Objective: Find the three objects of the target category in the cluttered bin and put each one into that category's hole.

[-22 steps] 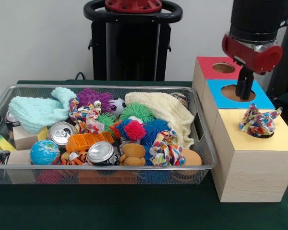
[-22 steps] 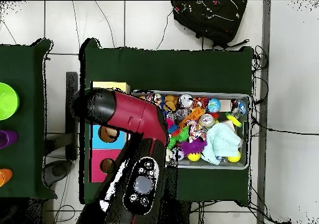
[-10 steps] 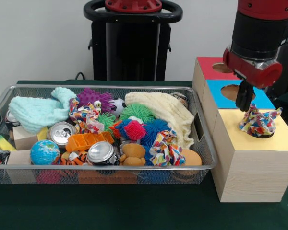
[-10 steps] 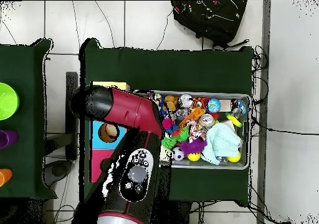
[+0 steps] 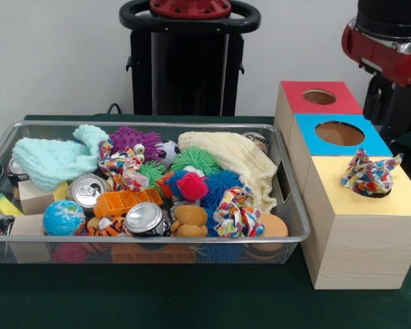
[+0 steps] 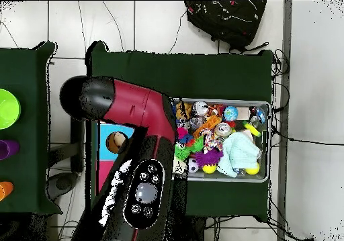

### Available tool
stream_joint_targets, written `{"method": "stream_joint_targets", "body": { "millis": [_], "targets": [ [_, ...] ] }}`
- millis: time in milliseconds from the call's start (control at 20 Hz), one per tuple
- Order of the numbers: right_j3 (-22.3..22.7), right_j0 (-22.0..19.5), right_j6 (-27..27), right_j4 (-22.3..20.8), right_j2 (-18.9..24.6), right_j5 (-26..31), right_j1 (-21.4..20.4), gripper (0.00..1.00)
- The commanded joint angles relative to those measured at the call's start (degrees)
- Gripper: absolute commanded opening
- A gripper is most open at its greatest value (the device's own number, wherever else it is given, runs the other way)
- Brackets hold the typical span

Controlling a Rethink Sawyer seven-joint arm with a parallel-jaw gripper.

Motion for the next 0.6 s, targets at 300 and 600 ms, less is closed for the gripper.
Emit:
{"method": "stream_joint_targets", "body": {
  "millis": [300,600],
  "targets": [
    [2.17,0.50,10.83,-0.79,3.29,-13.11,9.37,0.00],
    [4.72,1.82,10.39,-0.34,2.53,-10.48,6.77,0.00]
  ]
}}
